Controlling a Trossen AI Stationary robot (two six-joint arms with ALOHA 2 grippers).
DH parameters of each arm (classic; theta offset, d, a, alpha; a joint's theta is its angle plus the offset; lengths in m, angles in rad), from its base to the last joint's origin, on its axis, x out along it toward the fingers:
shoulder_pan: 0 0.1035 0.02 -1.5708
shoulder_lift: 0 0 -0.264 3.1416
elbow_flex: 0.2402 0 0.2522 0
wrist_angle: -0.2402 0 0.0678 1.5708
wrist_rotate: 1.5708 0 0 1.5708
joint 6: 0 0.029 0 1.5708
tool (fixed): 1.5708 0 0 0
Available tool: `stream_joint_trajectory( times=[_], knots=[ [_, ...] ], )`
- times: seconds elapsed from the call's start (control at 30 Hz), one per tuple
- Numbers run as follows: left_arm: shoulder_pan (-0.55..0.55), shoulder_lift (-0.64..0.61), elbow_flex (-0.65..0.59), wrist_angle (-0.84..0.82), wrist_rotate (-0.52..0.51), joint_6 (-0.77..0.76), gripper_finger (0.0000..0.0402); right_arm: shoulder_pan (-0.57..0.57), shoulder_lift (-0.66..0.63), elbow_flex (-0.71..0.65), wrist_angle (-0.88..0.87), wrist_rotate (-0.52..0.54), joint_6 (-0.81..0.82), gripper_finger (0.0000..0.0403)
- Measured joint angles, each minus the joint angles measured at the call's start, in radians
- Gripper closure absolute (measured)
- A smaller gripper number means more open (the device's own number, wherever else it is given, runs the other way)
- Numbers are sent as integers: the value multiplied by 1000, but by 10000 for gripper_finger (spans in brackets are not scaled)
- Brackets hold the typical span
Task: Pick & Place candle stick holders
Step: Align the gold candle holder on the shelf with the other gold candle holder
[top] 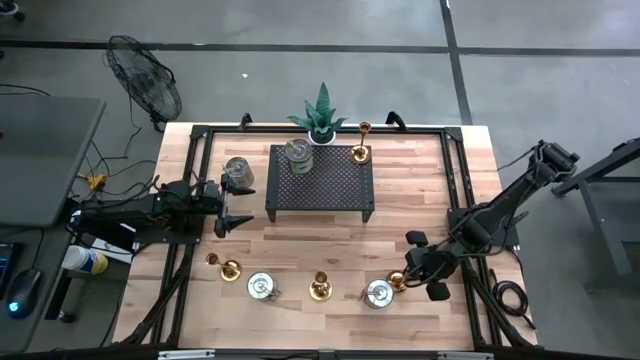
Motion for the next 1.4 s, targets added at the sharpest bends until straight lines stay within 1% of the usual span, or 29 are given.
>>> stream_joint_trajectory(
  times=[0.27, 0.4, 0.53, 0.8, 1.07, 1.13, 1.3, 1.4],
  knots=[
    [0, 0, 1, 0, 0, 0, 9, 0, 0, 0, 1, 12, -20, 248],
    [0, 0, 1, 0, 0, 0, 9, 0, 0, 0, 27, 24, -52, 241],
    [0, 0, 1, 0, 0, 0, 9, 0, 0, 0, 75, 53, -88, 262],
    [0, 0, 1, 0, 0, 0, 9, 0, 0, 0, 60, 49, -102, 317],
    [0, 0, 1, 0, 0, 0, 9, -1, 1, 0, 61, 55, -106, 386],
    [0, 0, 0, 0, 0, 0, 9, 0, 1, 0, 64, 52, -105, 393],
    [0, 0, 0, 0, 0, 0, 9, 0, 1, 1, 63, 65, -102, 385],
    [0, 0, 0, 0, 0, 0, 9, -1, -3, 1, 61, 63, -102, 395]
  ],
)
